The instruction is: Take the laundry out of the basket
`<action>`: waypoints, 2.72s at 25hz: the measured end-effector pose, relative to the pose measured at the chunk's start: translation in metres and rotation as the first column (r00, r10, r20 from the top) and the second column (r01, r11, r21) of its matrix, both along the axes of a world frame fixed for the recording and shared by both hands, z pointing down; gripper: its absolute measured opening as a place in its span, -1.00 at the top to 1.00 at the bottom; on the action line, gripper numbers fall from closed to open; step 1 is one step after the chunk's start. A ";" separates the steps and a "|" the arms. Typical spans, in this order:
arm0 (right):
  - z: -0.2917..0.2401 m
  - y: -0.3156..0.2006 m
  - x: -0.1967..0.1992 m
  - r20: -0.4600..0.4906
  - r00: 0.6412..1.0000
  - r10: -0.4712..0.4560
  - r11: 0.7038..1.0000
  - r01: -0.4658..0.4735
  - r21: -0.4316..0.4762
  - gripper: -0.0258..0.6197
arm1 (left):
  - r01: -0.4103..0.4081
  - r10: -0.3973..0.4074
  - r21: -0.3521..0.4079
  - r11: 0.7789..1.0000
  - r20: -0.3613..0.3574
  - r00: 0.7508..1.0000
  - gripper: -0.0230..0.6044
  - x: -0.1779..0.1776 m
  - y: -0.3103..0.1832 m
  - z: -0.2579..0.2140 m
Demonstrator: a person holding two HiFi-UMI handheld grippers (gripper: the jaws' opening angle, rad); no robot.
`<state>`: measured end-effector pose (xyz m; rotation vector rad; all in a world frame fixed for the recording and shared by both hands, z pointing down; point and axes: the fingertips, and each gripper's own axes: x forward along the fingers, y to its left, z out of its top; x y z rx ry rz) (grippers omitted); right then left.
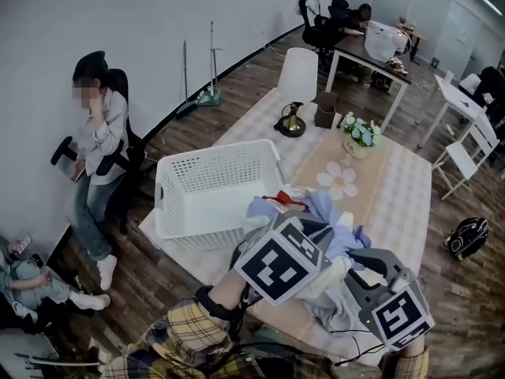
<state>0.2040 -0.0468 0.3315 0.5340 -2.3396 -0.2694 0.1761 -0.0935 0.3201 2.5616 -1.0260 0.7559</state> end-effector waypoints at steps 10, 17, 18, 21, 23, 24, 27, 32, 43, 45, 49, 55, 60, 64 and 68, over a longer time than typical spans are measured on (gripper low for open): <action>0.043 0.017 0.049 -0.035 0.997 0.067 0.995 -0.070 -0.065 0.63 | -0.038 0.039 -0.079 0.996 0.002 0.999 0.76 0.047 0.018 0.047; 0.093 0.026 0.066 -0.044 0.994 0.103 0.979 -0.109 -0.173 0.63 | -0.052 0.047 -0.150 0.987 -0.037 0.998 0.76 0.062 0.029 0.101; 0.099 0.029 0.067 -0.044 0.993 0.111 0.975 -0.117 -0.191 0.63 | -0.053 0.047 -0.158 0.986 -0.042 0.998 0.75 0.063 0.031 0.108; 0.119 0.033 0.067 -0.044 0.990 0.131 0.960 -0.138 -0.243 0.63 | -0.048 0.040 -0.181 0.982 -0.048 0.998 0.75 0.062 0.035 0.129; 0.132 0.033 0.066 -0.043 0.989 0.140 0.949 -0.147 -0.278 0.62 | -0.035 0.026 -0.197 0.980 -0.050 0.998 0.75 0.059 0.036 0.142; 0.138 0.033 0.066 -0.043 0.989 0.143 0.944 -0.149 -0.294 0.62 | -0.028 0.018 -0.205 0.978 -0.050 0.999 0.74 0.058 0.036 0.149; 0.154 0.032 0.062 -0.049 0.987 0.151 0.930 -0.158 -0.332 0.59 | -0.002 -0.009 -0.221 0.975 -0.047 0.999 0.74 0.050 0.037 0.165; 0.165 0.031 0.054 -0.036 0.983 0.179 0.909 -0.179 -0.376 0.54 | 0.047 -0.061 -0.218 0.975 -0.062 0.996 0.69 0.034 0.035 0.173; 0.134 0.015 0.062 -0.064 0.978 0.200 0.917 -0.209 -0.340 0.21 | 0.107 -0.120 -0.139 0.984 -0.082 0.989 0.53 0.003 0.024 0.140; 0.120 0.013 0.068 -0.028 0.973 0.228 0.915 -0.224 -0.335 0.21 | 0.103 -0.117 -0.131 0.986 -0.103 0.988 0.53 0.001 0.026 0.131; 0.095 0.011 0.069 0.079 0.953 0.291 0.905 -0.248 -0.346 0.22 | 0.093 -0.107 -0.101 0.991 -0.148 0.983 0.53 -0.002 0.028 0.109; 0.058 0.009 0.043 0.241 0.913 0.329 0.915 -0.244 -0.322 0.37 | 0.093 -0.098 -0.032 0.995 -0.224 0.970 0.54 -0.013 0.033 0.072; 0.011 0.002 0.017 0.397 0.858 0.327 0.936 -0.237 -0.258 0.67 | 0.105 -0.087 0.048 0.993 -0.290 0.953 0.63 -0.023 0.038 0.033; -0.026 0.004 -0.010 0.513 0.808 0.290 0.956 -0.215 -0.202 0.76 | 0.126 -0.069 0.143 0.982 -0.346 0.936 0.72 -0.033 0.043 -0.006; -0.046 0.012 -0.035 0.567 0.787 0.243 0.969 -0.178 -0.169 0.84 | 0.140 -0.050 0.219 0.966 -0.370 0.928 0.81 -0.041 0.048 -0.035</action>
